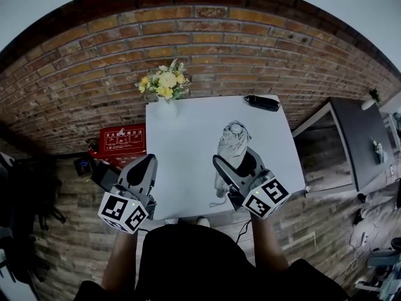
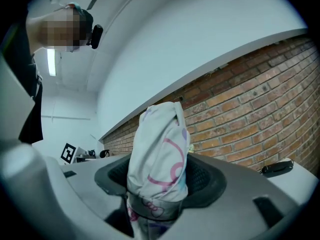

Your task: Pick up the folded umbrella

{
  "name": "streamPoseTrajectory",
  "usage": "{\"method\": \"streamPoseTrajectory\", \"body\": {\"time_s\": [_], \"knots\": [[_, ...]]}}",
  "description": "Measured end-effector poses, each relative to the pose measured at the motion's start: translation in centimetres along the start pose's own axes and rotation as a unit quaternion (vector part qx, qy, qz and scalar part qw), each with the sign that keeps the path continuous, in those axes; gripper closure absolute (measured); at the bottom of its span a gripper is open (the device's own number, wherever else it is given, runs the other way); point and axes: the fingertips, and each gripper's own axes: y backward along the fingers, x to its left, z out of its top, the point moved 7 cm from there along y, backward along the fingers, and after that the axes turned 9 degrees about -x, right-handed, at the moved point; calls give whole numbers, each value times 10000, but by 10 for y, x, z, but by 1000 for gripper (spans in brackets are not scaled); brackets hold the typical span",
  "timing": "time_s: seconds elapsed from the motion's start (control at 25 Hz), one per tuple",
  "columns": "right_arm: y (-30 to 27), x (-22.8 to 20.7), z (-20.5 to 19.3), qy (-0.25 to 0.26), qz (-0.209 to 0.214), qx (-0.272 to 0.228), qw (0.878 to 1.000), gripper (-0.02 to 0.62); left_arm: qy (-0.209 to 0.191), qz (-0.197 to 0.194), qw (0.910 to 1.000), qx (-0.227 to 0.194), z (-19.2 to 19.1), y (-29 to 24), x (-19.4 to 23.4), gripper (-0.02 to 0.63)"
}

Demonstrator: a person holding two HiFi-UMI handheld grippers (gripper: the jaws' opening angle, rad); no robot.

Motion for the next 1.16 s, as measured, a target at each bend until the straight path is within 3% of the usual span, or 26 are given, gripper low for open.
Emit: {"method": "streamPoseTrajectory", "body": {"time_s": [0.2,1.16], "knots": [[1,-5,9,14,-73,-189,9998,313,-24,53,10000,-56,5,-1,7,592],[5,0,-4,-120,-198,-68,9997,313,10,68,10000,20,-4,8,9,592]]}}
